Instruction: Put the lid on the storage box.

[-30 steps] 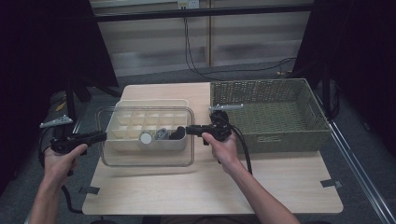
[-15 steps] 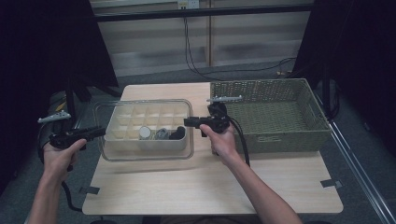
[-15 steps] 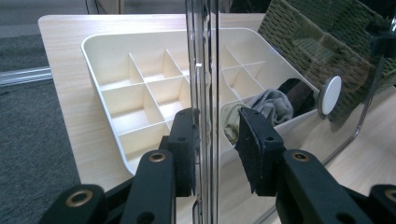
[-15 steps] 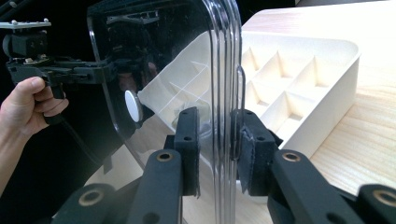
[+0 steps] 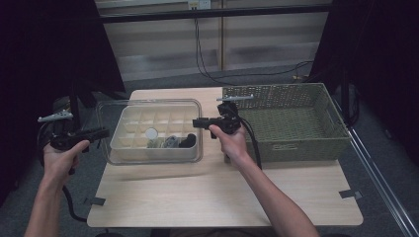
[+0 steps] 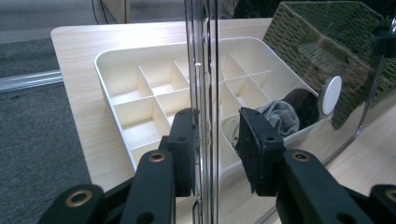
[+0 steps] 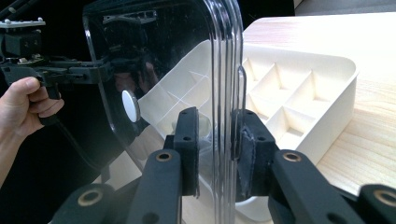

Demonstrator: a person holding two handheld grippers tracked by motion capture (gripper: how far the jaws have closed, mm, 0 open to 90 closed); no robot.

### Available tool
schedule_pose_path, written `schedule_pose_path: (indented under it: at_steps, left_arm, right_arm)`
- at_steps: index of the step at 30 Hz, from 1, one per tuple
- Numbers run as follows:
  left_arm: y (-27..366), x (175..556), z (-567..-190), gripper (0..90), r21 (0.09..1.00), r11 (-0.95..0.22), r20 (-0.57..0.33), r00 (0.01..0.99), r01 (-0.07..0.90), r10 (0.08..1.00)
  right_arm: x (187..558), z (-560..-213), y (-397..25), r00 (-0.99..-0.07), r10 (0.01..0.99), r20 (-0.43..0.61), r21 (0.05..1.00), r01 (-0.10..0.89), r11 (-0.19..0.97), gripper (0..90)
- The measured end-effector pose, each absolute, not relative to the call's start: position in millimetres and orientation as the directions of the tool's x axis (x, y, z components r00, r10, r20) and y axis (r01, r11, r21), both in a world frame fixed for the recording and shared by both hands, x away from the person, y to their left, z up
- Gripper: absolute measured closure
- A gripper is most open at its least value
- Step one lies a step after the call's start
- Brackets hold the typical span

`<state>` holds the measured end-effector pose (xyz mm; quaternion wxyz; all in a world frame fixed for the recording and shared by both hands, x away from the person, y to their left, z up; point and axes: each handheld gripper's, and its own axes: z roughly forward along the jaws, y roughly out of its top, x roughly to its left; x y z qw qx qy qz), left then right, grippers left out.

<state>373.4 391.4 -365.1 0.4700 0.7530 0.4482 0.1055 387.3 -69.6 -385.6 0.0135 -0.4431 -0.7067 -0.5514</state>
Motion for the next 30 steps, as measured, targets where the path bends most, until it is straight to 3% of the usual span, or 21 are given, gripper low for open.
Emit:
schedule_pose_path:
  at_steps: [30]
  left_arm:
    - [391.5,407.0,-347.6,66.0,0.796,-0.140,-0.269,0.552,0.589,0.789]
  right_arm:
    - [411.5,-367.1,-64.4,-0.594,0.630,0.500,0.775,0.632,-0.018,72.3]
